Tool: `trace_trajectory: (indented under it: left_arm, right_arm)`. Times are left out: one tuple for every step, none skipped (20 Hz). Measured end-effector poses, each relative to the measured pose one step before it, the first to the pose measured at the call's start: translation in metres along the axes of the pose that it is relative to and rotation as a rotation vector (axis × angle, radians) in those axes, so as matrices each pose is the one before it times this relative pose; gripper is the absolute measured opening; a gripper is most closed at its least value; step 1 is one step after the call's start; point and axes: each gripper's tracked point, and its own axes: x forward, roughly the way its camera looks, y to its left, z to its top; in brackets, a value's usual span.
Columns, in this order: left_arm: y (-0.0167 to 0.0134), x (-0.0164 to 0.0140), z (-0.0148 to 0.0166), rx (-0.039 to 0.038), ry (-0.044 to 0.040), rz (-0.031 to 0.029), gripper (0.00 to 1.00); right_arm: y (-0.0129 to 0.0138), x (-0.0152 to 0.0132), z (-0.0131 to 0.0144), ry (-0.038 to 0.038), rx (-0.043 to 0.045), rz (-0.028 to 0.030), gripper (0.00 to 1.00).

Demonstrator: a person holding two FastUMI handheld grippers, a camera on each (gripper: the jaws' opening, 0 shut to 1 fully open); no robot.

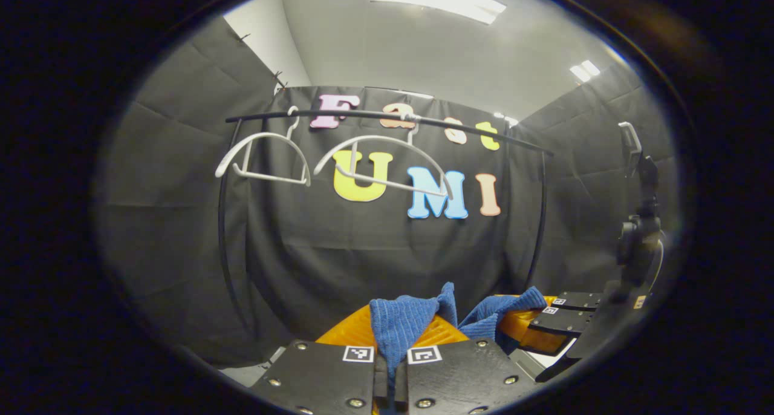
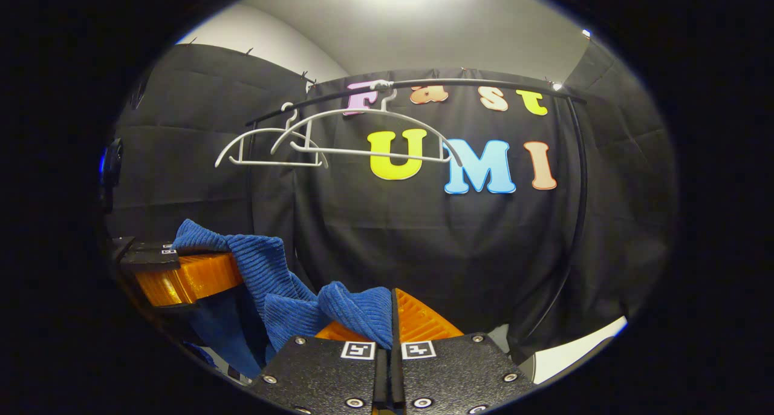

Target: Grasp the clothes on the hanger with both hands and then place them into the laundry hamper below.

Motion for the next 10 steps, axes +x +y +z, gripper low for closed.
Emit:
trace_trajectory:
  left_arm:
    - [0.00163,0.00115,-0.01234,-0.00425,0.02479,0.00661,0.0]
    - [0.00221,0.00231,-0.0108,-0.0063,0.02044,0.00201,0.05]
    - [-0.00078,-0.00321,-0.01151,-0.00583,0.01731,0.00292,0.05]
    - [0.00204,-0.00005,-0.00908,0.00078,0.01783,0.00615,0.05]
    - [0.00403,-0.00101,-0.01256,0.00385,0.02155,0.00821,0.05]
    - [0.00232,-0.00017,-0.0115,0.00097,0.02506,0.00666,0.05]
    - [0.00244,0.00173,-0.01215,0.00023,0.02381,0.00965,0.05]
    - [0.0026,0.00201,-0.00997,0.00117,0.02129,0.0086,0.05]
    - [0.005,0.0011,-0.01087,0.0048,0.02272,0.00807,0.1]
    - [0.00299,0.00102,-0.01004,0.00667,0.02282,0.00441,0.1]
  right_arm:
    - [-0.00099,0.00102,-0.01034,0.02348,0.00118,-0.00084,0.02]
    - [-0.00109,0.00125,-0.01128,0.02346,-0.00168,-0.00246,0.02]
    - [-0.00082,-0.00002,-0.00789,0.01644,-0.00844,-0.00216,0.02]
    - [0.00028,-0.00068,-0.01023,0.0176,-0.01384,-0.00189,0.02]
    - [0.00062,0.00015,-0.00935,0.01979,-0.01201,0.00207,0.02]
    - [0.00158,0.00022,-0.00954,0.01925,-0.00775,0.004,0.02]
    - [0.00018,0.00006,-0.00949,0.02144,-0.00591,0.00107,0.02]
    - [0.00007,0.00051,-0.00928,0.01976,-0.0042,0.00115,0.02]
    - [0.00034,0.00085,-0.00893,0.02158,-0.00303,0.00196,0.02]
    - [0.00161,0.00015,-0.00979,0.02185,-0.0047,0.00079,0.02]
